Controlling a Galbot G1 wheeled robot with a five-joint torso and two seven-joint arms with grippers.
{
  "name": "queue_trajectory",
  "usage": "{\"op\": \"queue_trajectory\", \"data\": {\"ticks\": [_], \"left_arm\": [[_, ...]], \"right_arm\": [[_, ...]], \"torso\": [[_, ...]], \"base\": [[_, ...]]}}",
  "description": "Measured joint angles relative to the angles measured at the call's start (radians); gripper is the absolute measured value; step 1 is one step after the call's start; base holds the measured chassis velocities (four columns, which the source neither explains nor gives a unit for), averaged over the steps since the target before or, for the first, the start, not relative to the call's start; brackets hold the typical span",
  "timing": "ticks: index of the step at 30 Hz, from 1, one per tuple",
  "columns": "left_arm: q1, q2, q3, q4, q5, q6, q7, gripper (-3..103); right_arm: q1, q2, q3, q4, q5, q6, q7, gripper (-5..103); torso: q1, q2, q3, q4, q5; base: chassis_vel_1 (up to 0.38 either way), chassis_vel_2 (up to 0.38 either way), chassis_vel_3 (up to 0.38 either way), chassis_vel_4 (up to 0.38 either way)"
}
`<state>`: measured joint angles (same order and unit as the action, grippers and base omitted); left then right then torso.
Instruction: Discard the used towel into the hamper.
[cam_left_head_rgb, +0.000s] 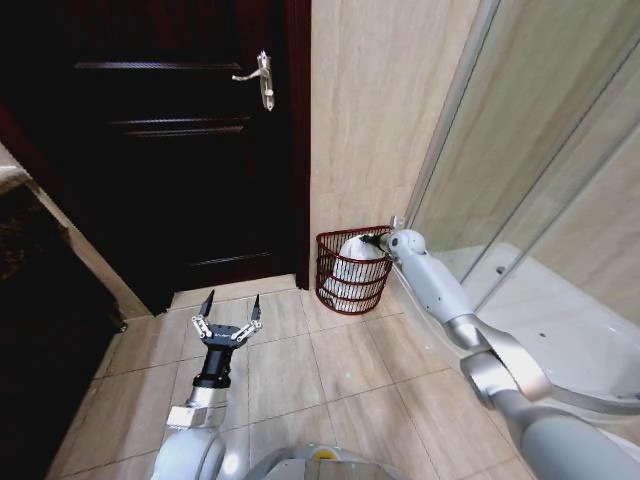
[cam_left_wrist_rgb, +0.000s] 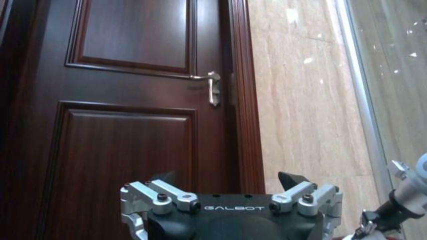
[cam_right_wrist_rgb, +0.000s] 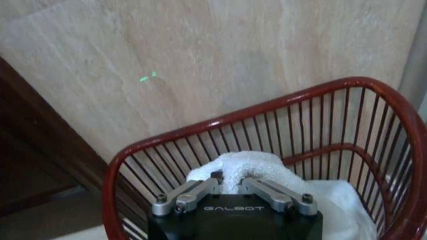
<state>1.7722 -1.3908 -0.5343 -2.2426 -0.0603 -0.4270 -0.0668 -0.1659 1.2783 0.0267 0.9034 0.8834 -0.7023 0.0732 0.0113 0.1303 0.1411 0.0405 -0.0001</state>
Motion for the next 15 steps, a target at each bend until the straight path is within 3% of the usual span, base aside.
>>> {"op": "queue_trajectory", "data": {"ticks": [15], "left_arm": [[-0.006, -0.015, -0.001, 0.010, 0.002, 0.003, 0.000, 100]], "right_arm": [[0.016, 0.023, 0.019, -0.087, -0.111, -0.010, -0.092, 2]], "torso": [[0.000, 0.000, 0.000, -0.0001, 0.0001]], "base": [[0.000, 0.000, 0.000, 0.000]]}}
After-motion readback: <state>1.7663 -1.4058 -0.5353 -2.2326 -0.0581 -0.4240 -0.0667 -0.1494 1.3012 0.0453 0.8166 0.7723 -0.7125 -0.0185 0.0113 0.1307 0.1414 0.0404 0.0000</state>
